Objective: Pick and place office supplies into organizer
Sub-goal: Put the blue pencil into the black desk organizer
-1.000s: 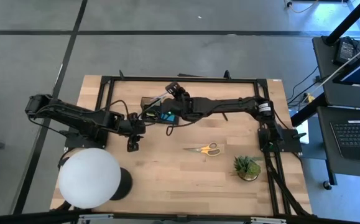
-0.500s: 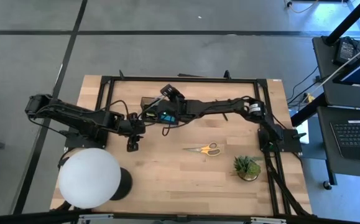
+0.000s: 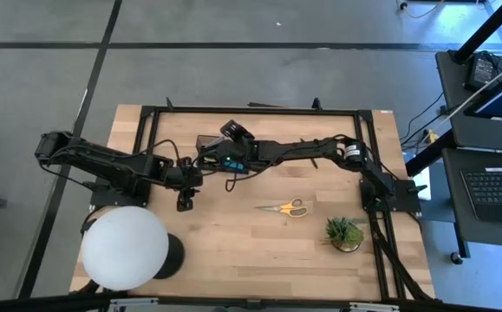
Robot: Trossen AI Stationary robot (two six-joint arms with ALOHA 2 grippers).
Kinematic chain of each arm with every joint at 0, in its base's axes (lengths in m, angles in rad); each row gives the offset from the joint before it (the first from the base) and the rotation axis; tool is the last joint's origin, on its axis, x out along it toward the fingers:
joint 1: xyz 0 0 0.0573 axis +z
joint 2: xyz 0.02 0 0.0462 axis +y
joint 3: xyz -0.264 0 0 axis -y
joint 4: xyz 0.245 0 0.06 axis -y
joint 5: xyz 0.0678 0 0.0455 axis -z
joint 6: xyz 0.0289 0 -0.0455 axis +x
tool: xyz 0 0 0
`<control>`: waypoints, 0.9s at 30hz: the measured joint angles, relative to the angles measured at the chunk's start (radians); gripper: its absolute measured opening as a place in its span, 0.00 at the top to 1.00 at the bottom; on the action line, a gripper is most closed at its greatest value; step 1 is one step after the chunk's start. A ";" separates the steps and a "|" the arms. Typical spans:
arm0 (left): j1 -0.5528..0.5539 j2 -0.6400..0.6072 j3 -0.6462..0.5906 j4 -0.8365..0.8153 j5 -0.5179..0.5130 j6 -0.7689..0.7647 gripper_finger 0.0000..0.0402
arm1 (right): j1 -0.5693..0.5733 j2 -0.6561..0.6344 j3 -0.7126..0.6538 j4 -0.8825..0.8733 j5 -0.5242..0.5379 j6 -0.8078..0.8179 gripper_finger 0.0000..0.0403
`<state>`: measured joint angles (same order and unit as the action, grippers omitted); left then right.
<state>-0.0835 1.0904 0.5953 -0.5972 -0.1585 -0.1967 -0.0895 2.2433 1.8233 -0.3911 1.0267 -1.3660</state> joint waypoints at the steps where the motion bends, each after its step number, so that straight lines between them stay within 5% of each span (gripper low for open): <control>1: 0.000 0.000 0.000 0.000 0.000 0.000 0.74 | 0.000 0.000 0.000 0.000 0.000 0.004 0.91; 18: 0.000 0.000 0.000 0.000 0.000 0.000 0.74 | 0.000 0.000 0.000 -0.001 -0.007 0.021 0.90; 27: 0.000 0.000 0.000 0.000 -0.002 0.000 0.74 | 0.000 0.000 0.000 -0.001 -0.009 0.022 0.80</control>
<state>-0.0837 1.0904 0.5953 -0.5972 -0.1608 -0.1970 -0.0895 2.2433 1.8233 -0.3920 1.0182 -1.3441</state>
